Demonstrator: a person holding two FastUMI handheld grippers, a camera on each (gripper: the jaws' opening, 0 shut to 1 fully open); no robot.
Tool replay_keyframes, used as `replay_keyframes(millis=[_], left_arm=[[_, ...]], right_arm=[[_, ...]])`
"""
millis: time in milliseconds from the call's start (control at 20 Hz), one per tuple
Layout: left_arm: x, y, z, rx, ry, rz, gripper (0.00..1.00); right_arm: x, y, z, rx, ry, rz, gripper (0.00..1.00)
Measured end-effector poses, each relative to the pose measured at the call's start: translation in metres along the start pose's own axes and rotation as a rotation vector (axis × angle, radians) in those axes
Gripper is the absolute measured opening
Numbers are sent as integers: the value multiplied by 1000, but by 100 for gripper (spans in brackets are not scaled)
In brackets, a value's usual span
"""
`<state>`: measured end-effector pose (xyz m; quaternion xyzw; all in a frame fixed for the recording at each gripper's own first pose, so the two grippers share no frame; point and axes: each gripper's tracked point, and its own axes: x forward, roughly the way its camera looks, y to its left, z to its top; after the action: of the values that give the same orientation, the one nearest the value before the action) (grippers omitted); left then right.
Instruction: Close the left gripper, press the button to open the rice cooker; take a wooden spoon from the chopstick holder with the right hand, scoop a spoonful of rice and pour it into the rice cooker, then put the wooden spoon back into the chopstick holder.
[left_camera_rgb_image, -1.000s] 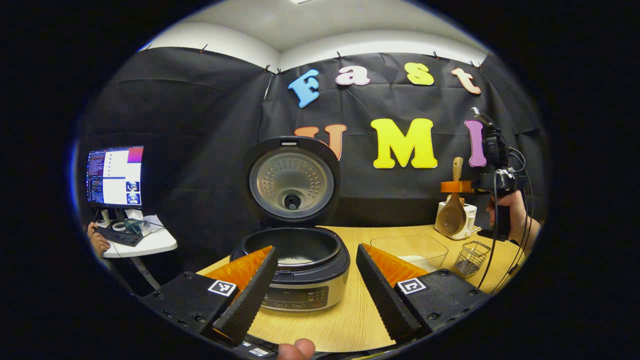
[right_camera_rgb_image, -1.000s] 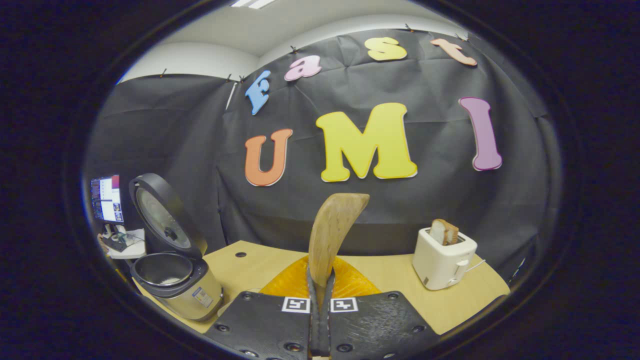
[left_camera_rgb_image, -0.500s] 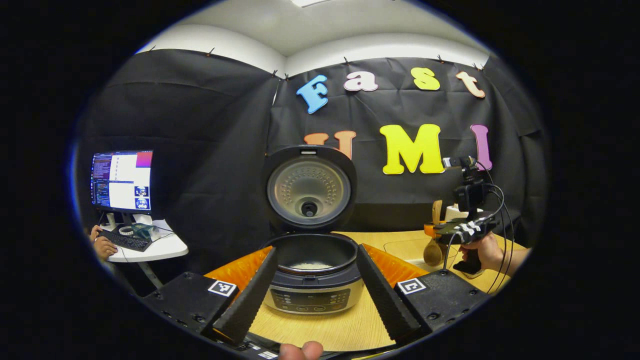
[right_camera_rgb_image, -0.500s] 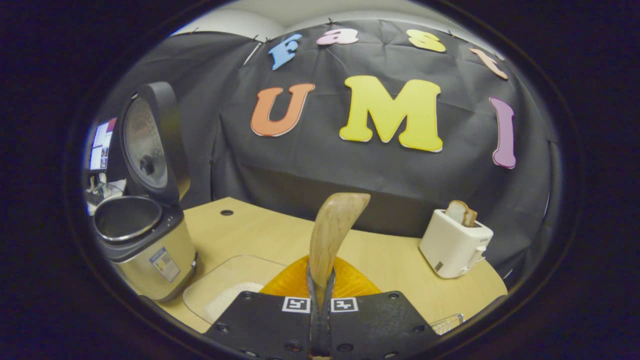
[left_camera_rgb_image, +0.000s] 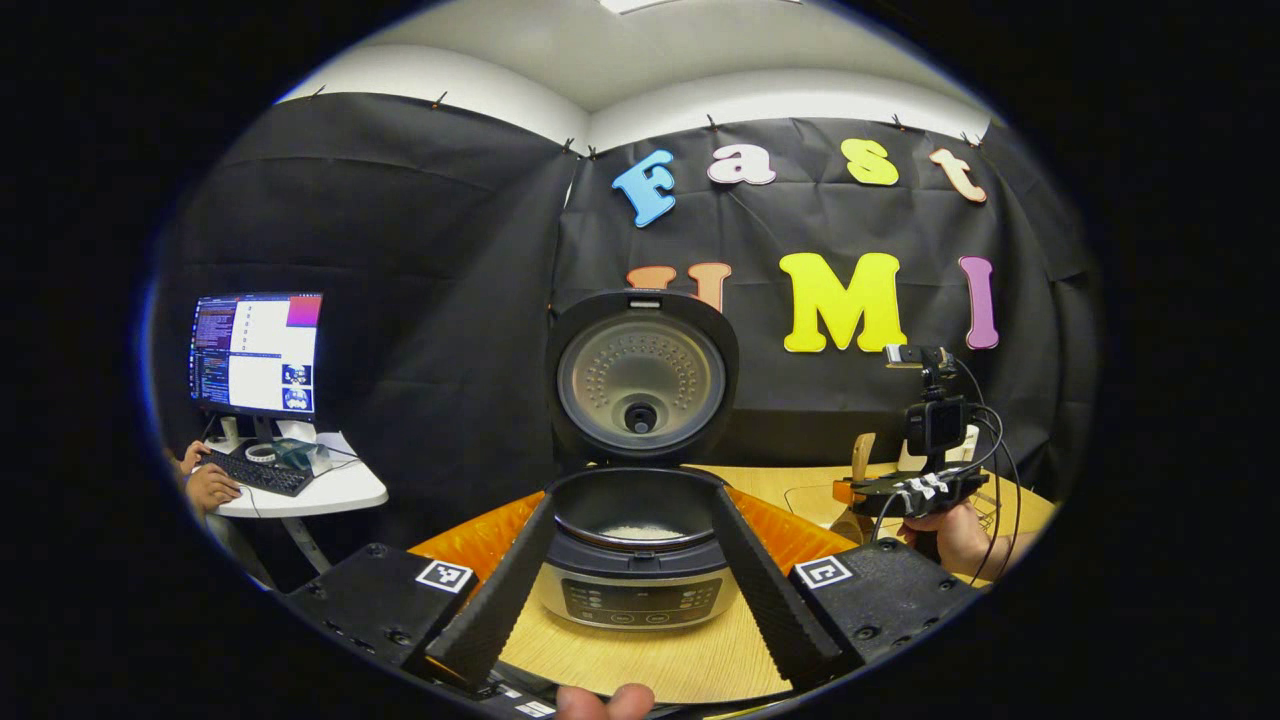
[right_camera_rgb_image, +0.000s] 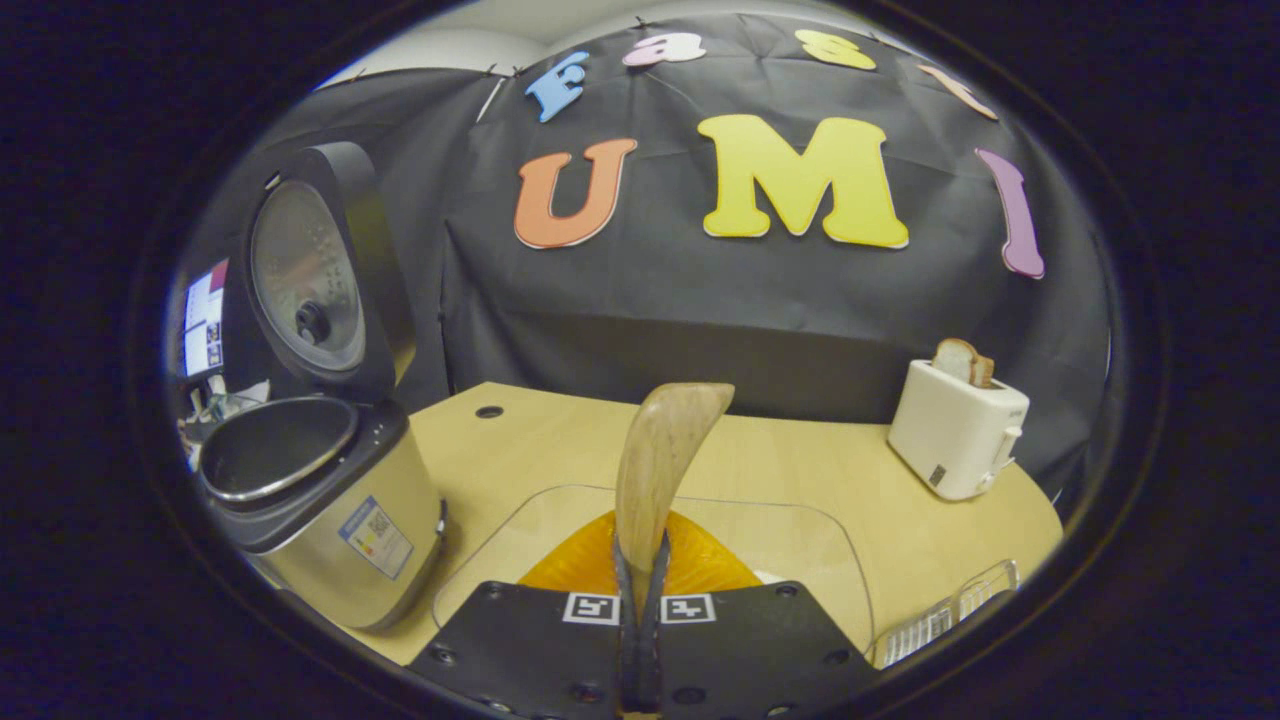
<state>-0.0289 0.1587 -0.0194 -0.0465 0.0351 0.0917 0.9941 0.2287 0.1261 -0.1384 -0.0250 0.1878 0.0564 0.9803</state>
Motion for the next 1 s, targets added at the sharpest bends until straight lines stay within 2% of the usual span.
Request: replay_keyframes(millis=[250, 500, 800, 1000], left_arm=[[-3, 0, 8, 3, -31, 5, 100], [-3, -7, 9, 5, -38, -15, 100], [0, -1, 9, -25, -52, 3, 100], [5, -6, 1, -21, -36, -6, 100]], right_arm=[[4, 9, 4, 254, 10, 39, 0], [8, -14, 18, 505, -4, 65, 0], [5, -55, 30, 732, -34, 85, 0], [3, -72, 40, 836, -49, 96, 0]])
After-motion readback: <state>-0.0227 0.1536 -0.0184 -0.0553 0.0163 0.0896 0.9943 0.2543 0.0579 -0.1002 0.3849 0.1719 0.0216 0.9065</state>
